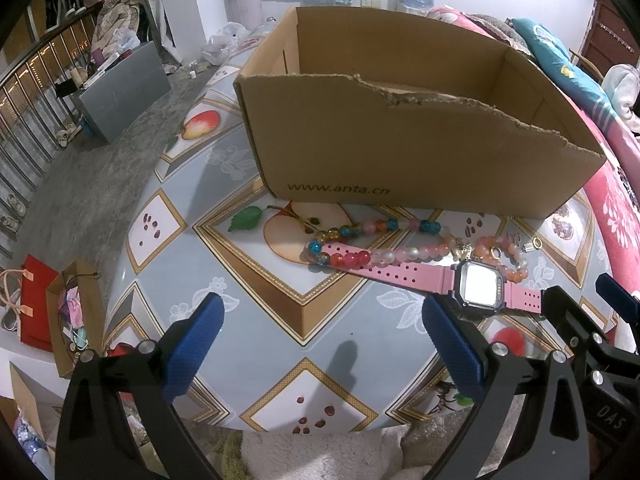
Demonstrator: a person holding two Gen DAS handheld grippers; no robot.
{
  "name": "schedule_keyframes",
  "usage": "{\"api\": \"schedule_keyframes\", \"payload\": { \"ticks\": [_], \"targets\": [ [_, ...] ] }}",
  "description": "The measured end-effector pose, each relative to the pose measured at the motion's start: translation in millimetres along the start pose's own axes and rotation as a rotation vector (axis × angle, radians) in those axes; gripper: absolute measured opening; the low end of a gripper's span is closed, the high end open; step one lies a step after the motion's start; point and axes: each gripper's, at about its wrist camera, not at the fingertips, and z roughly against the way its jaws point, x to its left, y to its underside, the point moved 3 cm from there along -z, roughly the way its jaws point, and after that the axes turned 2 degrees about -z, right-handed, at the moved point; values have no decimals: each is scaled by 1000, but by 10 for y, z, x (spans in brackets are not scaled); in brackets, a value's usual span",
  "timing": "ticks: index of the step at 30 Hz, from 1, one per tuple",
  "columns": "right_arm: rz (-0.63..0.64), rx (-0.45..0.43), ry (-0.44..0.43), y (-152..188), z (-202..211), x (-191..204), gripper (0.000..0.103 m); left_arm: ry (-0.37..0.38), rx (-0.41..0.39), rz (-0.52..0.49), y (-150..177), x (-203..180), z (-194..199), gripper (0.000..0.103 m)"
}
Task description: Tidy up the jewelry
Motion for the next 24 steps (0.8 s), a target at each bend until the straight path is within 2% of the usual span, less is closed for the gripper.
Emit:
{"api": "schedule_keyframes", "payload": {
  "ticks": [24],
  "targets": [
    [1,-4,-2,6,4,-6,96,1,-5,-1,-62,59,17,97]
  ]
}}
